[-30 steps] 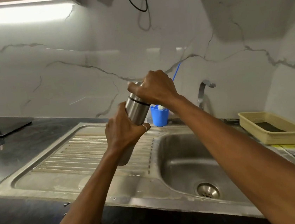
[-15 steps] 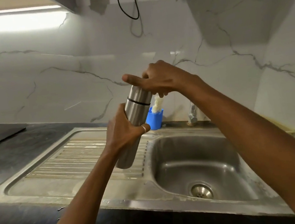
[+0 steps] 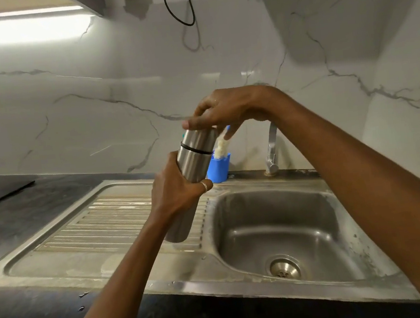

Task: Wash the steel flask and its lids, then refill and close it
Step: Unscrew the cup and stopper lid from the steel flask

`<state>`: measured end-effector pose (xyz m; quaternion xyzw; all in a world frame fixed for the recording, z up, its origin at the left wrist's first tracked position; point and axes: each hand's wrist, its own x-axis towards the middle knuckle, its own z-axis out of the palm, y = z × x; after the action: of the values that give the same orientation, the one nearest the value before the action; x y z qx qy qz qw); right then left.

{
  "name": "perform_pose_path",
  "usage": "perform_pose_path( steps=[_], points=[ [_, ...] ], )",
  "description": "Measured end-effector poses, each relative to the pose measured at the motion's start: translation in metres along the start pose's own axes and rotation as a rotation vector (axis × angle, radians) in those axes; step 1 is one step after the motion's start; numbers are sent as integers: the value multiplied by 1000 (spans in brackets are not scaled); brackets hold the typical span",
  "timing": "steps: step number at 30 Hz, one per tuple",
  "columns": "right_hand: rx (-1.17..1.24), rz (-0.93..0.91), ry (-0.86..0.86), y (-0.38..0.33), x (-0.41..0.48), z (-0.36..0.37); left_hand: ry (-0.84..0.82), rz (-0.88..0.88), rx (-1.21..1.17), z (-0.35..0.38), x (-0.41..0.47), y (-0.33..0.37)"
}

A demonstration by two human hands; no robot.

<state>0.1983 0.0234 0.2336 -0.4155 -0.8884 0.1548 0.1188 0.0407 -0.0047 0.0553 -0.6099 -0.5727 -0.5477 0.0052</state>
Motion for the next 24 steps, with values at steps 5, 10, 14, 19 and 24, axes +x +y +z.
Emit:
perform_pose_path(
  steps=[5, 10, 14, 19, 24],
  points=[
    [-279, 104, 101, -10, 9, 8, -5, 14, -11, 2, 2, 6],
    [57, -74, -52, 0, 0, -2, -5, 19, -15, -1, 2, 2],
    [31, -3, -23, -2, -2, -1, -2, 24, 2, -1, 2, 1],
    [-314, 75, 131, -13, 6, 8, -10, 25, 3, 1, 1, 4],
    [14, -128, -10, -4, -3, -5, -12, 28, -13, -1, 2, 4]
  ],
)
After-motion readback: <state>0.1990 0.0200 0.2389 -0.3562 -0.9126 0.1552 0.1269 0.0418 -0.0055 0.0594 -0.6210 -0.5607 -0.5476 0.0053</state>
